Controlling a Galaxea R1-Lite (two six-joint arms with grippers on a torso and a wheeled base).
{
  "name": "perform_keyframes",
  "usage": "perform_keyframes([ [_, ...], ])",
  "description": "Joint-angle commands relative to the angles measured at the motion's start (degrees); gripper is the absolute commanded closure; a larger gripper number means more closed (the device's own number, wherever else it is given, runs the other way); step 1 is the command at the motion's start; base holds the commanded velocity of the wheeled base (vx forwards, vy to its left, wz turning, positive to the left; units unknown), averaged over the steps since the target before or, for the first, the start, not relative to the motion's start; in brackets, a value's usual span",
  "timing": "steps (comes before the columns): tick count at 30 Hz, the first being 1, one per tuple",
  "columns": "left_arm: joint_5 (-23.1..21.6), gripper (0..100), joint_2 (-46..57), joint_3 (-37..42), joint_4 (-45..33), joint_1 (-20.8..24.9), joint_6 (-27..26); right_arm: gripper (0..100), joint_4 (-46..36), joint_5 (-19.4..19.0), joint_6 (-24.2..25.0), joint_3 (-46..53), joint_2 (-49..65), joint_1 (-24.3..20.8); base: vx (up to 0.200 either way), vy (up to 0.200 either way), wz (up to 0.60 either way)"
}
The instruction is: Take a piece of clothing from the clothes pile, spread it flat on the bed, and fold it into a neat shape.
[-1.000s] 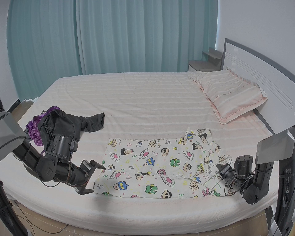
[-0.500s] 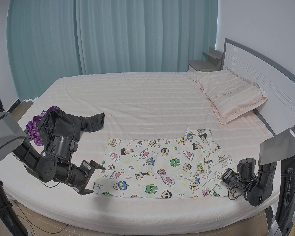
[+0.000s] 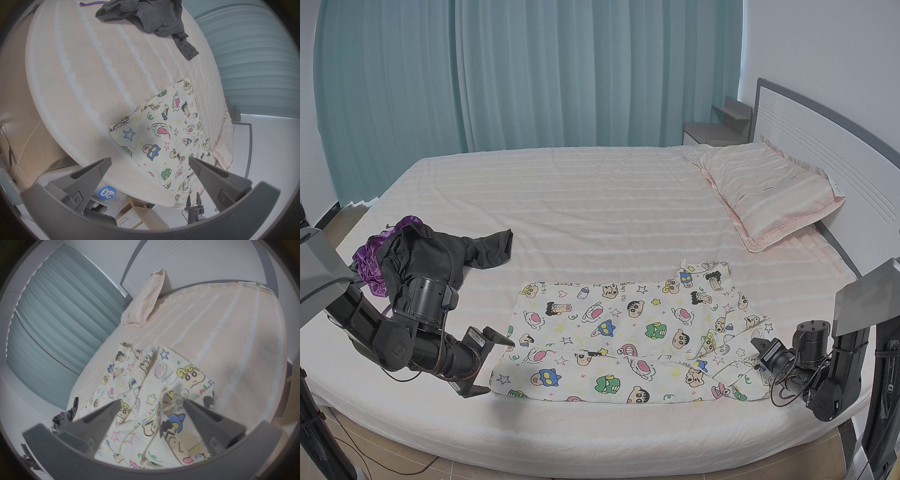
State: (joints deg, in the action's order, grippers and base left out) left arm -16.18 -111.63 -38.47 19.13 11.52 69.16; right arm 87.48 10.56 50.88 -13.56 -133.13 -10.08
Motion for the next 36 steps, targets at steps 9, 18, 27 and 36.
perform_keyframes([
  [9, 0.09, 0, 0.01, -0.02, 0.03, 0.08, 0.01, 0, 2.26, -0.54, 6.6, 5.47, 5.87, -5.56, 0.0, 0.0, 0.0],
  [18, 0.09, 0, 0.01, -0.02, 0.03, 0.08, -0.08, 0, 2.26, -0.8, 6.95, 4.68, 4.55, -7.76, 0.0, 0.0, 0.0],
  [27, 0.09, 0, 0.01, -0.02, 0.03, 0.08, -0.08, 0, 2.26, -1.06, 7.92, 1.08, -0.64, -7.41, 0.0, 0.0, 0.0],
  [36, 0.09, 0, 0.01, -0.02, 0.03, 0.08, -0.08, 0, 2.26, -1.42, 9.32, -1.03, -1.95, -5.56, 0.0, 0.0, 0.0],
])
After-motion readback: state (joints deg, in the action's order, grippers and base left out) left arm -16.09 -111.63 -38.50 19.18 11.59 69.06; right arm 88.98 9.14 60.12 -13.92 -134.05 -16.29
